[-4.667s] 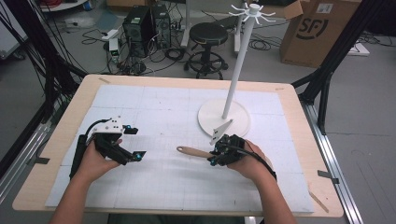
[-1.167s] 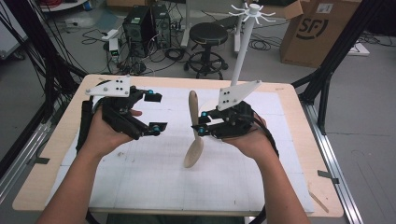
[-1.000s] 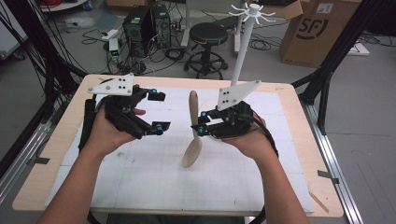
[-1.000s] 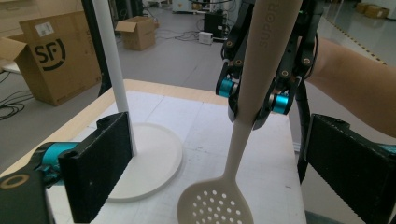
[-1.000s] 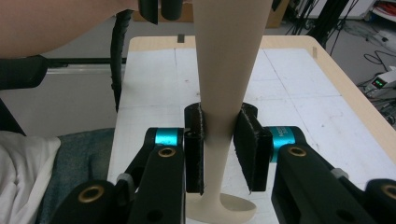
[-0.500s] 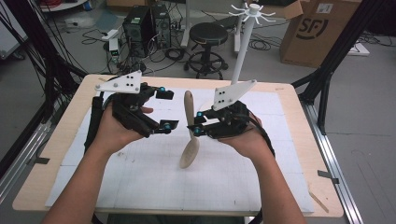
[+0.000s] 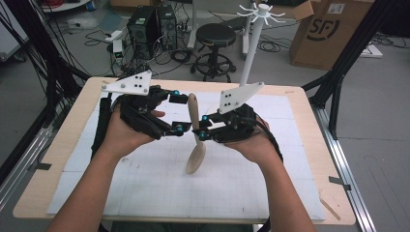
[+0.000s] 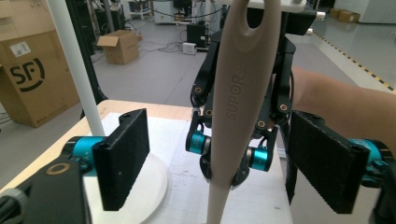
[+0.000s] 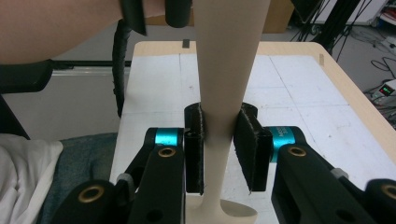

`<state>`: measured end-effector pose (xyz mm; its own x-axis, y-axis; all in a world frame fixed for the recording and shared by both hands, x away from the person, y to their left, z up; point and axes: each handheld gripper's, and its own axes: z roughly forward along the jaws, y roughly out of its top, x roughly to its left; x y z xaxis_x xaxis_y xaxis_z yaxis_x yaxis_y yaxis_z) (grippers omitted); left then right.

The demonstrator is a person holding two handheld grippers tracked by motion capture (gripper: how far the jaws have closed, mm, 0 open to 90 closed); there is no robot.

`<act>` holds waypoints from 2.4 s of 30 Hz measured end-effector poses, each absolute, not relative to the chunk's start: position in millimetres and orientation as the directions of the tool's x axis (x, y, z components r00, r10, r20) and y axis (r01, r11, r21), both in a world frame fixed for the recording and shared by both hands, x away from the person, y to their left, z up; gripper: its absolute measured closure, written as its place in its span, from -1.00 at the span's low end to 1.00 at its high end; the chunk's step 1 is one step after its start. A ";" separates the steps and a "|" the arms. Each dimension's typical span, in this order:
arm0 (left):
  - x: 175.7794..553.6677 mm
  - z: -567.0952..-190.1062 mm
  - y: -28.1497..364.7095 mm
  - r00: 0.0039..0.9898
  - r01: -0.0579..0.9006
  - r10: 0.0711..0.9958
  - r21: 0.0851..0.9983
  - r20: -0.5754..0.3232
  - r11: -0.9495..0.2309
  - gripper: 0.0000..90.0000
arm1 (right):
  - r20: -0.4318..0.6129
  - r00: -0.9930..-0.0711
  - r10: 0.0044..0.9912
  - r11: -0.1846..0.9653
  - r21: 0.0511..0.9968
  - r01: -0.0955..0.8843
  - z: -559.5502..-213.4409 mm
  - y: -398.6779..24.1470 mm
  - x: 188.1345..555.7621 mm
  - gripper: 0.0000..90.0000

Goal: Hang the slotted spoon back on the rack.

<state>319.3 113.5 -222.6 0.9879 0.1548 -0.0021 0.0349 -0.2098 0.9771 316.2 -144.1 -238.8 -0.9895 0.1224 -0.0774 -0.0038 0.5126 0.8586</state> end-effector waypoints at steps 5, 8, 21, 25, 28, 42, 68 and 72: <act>320.7 -223.5 110.5 0.988 0.032 0.152 0.975 0.002 -0.219 -0.32 | -0.076 -0.990 0.115 0.515 0.857 -0.006 -237.9 -142.5 315.0 0.64; 320.6 -224.7 108.2 0.988 0.034 0.153 0.974 0.000 -0.224 -0.26 | -0.073 -0.991 0.115 0.519 0.855 -0.002 -238.1 -141.8 314.9 0.64; 320.3 -225.9 103.8 0.995 0.030 0.097 0.975 -0.008 -0.221 0.17 | -0.075 -0.991 0.112 0.526 0.851 -0.005 -239.3 -139.8 314.8 0.64; 320.3 -225.8 102.4 0.996 0.025 0.085 0.976 -0.007 -0.216 0.24 | -0.075 -0.991 0.110 0.524 0.852 -0.006 -239.2 -139.7 314.7 0.64; 320.8 -225.6 102.4 0.997 0.023 0.074 0.976 -0.007 -0.217 0.34 | -0.073 -0.991 0.109 0.525 0.851 -0.005 -239.4 -139.6 314.5 0.64; 319.1 -222.7 103.6 0.996 0.012 0.086 0.977 0.006 -0.215 0.51 | -0.043 -0.992 0.119 0.491 0.871 0.022 -240.8 -141.2 315.7 0.41; 334.6 -211.5 123.1 0.976 0.044 0.217 0.971 0.008 -0.234 0.51 | -0.057 -0.953 0.298 0.422 0.903 0.078 -262.6 -218.3 294.9 0.06; 337.8 -211.2 127.1 0.972 0.056 0.233 0.974 -0.004 -0.219 0.51 | -0.043 -0.945 0.326 0.411 0.906 0.100 -272.9 -226.7 291.1 0.01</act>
<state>337.8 127.1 -211.2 0.9725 0.2329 -0.0039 0.0562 -0.2185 0.9742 291.1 -226.7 -272.9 -0.9446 0.3255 -0.0430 0.1003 0.4109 0.9061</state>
